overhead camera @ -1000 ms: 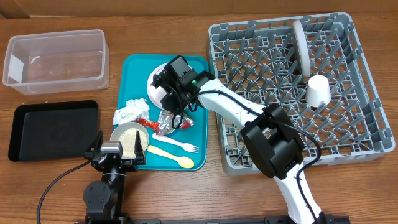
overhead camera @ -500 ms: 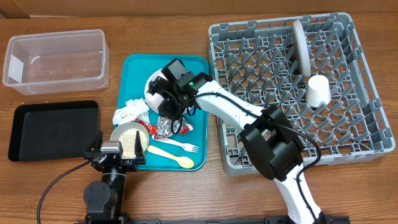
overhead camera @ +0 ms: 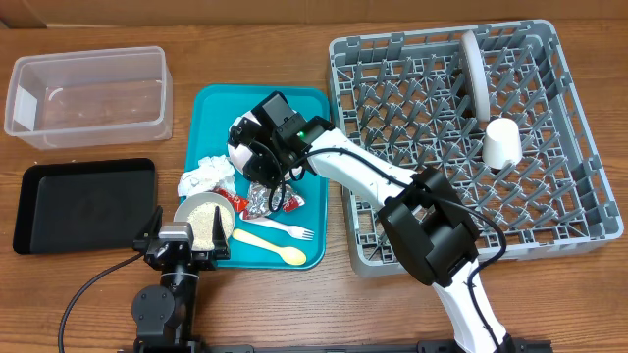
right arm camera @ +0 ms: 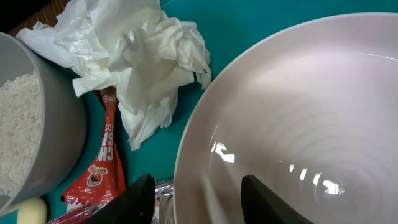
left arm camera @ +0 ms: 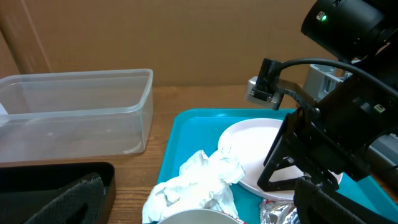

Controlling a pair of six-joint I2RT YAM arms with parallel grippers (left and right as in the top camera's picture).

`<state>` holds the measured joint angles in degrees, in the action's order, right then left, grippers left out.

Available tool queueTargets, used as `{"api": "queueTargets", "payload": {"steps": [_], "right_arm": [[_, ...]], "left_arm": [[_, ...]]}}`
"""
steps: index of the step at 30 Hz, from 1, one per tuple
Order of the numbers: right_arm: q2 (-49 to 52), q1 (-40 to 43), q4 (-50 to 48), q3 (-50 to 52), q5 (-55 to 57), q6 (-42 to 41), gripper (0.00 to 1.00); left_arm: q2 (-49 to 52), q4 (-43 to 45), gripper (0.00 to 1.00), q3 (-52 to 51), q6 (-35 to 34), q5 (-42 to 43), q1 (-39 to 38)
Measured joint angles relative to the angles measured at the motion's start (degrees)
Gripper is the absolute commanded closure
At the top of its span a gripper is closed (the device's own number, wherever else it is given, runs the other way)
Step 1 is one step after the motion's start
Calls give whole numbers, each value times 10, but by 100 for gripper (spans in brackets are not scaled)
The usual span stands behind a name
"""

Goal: Sort waste into correct bins and load items into the dishwasher rack
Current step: 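Grip the pink plate edge with the right gripper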

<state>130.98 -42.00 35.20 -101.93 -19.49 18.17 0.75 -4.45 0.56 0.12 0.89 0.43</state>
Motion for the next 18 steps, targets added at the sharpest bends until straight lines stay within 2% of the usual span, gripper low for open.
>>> {"api": "queueTargets", "payload": {"steps": [5, 8, 14, 18], "right_arm": [[0, -15, 10, 1, 16, 0, 52], [1, -31, 13, 1, 39, -1, 57], [3, -42, 13, 1, 80, 0, 57], [10, -38, 8, 1, 93, 0, 62]], "left_arm": [[0, 0, 0, 0, 0, 0, 0], [0, 0, 0, 0, 0, 0, 0], [0, 0, 0, 0, 0, 0, 0], [0, 0, 0, 0, 0, 0, 0]]}}
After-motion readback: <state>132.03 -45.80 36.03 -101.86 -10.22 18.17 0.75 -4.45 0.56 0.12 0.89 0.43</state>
